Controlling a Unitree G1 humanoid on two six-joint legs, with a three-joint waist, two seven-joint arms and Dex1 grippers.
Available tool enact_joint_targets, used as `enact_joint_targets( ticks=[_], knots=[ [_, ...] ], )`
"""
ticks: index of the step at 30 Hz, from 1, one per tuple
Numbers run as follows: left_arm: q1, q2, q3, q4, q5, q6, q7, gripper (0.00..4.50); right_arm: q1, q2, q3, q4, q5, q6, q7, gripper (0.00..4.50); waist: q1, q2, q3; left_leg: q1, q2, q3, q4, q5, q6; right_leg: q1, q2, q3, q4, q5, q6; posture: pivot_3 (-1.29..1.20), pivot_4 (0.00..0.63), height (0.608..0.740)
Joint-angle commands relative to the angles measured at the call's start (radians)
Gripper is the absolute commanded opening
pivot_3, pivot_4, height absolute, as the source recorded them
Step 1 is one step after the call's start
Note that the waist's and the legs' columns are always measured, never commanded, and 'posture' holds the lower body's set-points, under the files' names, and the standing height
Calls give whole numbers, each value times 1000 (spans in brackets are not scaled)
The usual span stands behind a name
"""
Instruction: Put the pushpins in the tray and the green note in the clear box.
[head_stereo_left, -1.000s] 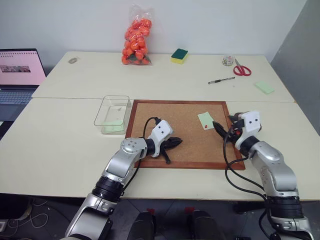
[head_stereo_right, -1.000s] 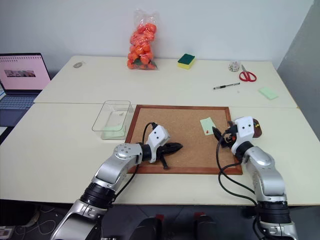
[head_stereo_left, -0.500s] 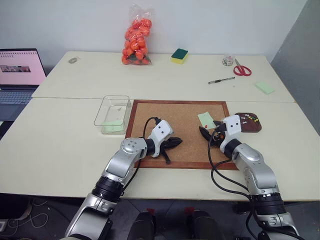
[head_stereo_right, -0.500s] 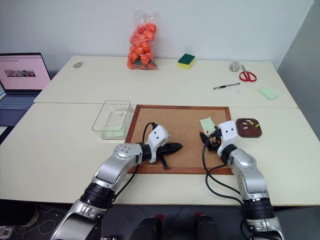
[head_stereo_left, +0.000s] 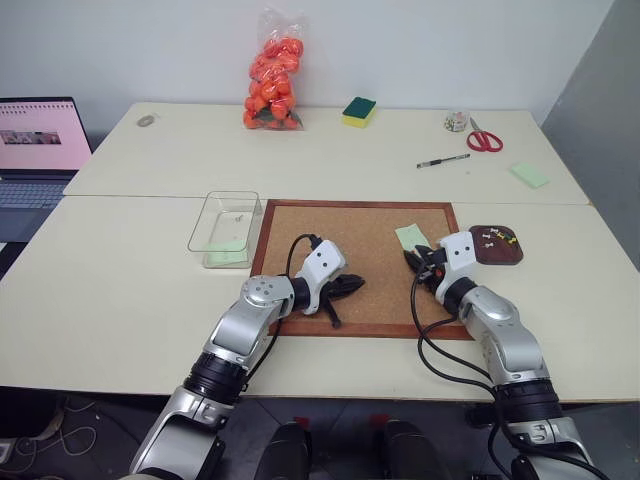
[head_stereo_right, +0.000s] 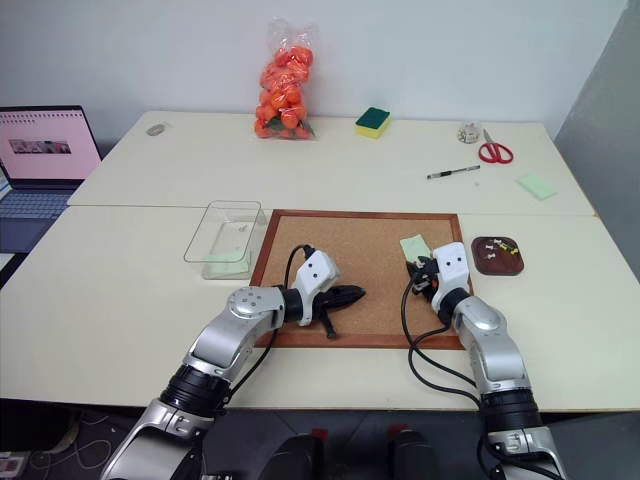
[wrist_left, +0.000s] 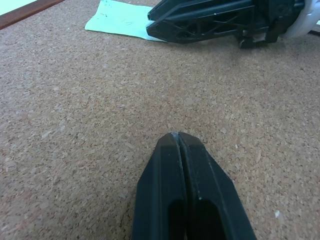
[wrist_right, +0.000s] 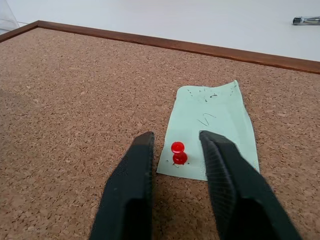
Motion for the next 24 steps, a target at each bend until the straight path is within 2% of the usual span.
enact_joint_targets(
  ticks=[1,3,4,24],
  knots=[
    [10,5,-10,-15,-3,11,-11,0,-18,1,-2,-7,-5,-24,3,547,0,0,0,0,0,0,0,0,0,0,0,0,0,0,0,0,150,740],
    [11,6,-10,-16,-3,11,-11,0,-19,2,-2,-8,-6,-24,4,72,0,0,0,0,0,0,0,0,0,0,0,0,0,0,0,0,150,740],
    [11,6,-10,-16,-2,11,-11,0,-20,1,-1,-10,-6,-23,5,6,0,0,0,0,0,0,0,0,0,0,0,0,0,0,0,0,150,740],
    [13,9,-12,-19,-3,10,-12,0,-63,6,-19,-119,37,33,18,6,0,0,0,0,0,0,0,0,0,0,0,0,0,0,0,0,150,740]
  ],
)
